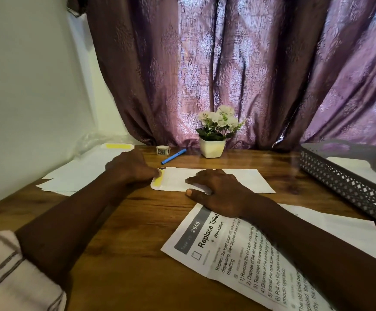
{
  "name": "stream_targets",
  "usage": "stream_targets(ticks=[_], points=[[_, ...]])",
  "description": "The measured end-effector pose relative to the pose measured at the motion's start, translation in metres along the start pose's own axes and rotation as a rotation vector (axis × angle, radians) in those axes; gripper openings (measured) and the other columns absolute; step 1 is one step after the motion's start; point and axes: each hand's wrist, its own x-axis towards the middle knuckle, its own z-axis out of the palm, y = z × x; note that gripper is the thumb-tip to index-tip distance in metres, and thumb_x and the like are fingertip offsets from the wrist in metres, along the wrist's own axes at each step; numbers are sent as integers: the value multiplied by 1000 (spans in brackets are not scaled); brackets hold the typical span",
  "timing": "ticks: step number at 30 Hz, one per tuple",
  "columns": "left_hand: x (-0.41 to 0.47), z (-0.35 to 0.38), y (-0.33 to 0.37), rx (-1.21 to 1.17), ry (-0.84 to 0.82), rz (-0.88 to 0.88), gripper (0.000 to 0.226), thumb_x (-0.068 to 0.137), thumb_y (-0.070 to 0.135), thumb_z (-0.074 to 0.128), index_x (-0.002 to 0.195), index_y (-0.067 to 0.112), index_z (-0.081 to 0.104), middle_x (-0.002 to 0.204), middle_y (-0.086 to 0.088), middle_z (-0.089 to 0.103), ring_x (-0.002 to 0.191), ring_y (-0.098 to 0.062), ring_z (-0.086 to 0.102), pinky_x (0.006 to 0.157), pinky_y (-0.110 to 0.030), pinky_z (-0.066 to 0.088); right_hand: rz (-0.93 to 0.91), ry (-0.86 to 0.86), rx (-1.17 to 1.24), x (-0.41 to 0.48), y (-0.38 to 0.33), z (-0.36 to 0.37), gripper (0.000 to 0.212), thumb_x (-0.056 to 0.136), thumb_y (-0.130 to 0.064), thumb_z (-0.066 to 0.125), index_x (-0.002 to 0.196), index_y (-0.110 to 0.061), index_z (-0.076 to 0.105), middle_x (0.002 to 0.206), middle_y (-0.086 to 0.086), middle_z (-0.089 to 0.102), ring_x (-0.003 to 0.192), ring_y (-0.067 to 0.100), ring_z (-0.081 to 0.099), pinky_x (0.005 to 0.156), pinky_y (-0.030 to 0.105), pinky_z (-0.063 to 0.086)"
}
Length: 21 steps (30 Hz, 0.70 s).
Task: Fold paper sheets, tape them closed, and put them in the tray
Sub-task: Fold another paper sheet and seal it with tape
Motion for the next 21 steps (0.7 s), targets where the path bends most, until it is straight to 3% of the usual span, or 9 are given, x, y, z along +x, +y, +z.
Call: stream_targets(ticks=[3,6,9,14,16,18,21], points=[[1,3,4,-86,-54,29,48,69,50,87,83,9,66,83,-9,64,83,-20,62,61,-31,43,-3,-2,-3,1,0,-1,56,99,-67,41,149,-45,45,158,-11,41,148,17,30,121,50,26],[-2,0,5,-222,-63,34,31,72,32,87,75,7,69,77,-11,66,77,-20,62,64,-33,46,-2,0,-7,1,1,0,56,98,-67,41,149,-45,46,158,-11,42,147,18,31,121,51,26],[-5,0,8,-341,-38,42,26,78,28,83,74,5,72,72,-12,69,72,-23,65,69,-36,50,-1,0,-5,1,1,1,56,98,-67,42,149,-45,46,158,-11,42,148,18,31,121,51,26],[-8,5,15,-393,-128,219,12,87,23,78,87,11,80,76,-5,72,69,-17,65,59,-28,49,1,-9,-13,1,0,0,56,99,-67,41,150,-45,45,159,-10,41,148,18,30,121,50,26],[-5,6,10,-293,-169,371,10,88,15,76,95,19,82,96,1,77,92,-13,68,81,-30,56,-1,-16,-19,2,0,0,57,99,-68,40,150,-45,44,159,-10,40,148,18,30,121,51,26],[-1,3,5,-136,-215,495,23,86,10,77,101,28,81,115,8,74,111,-10,64,103,-34,51,-8,-6,-23,3,1,1,58,98,-69,40,150,-45,44,159,-10,41,148,18,31,120,51,27],[2,-8,-1,-59,-341,548,40,73,38,88,111,34,78,126,16,69,121,-6,59,112,-38,46,8,23,-11,4,1,0,61,97,-69,44,151,-41,44,159,-9,42,148,18,31,121,49,25]])
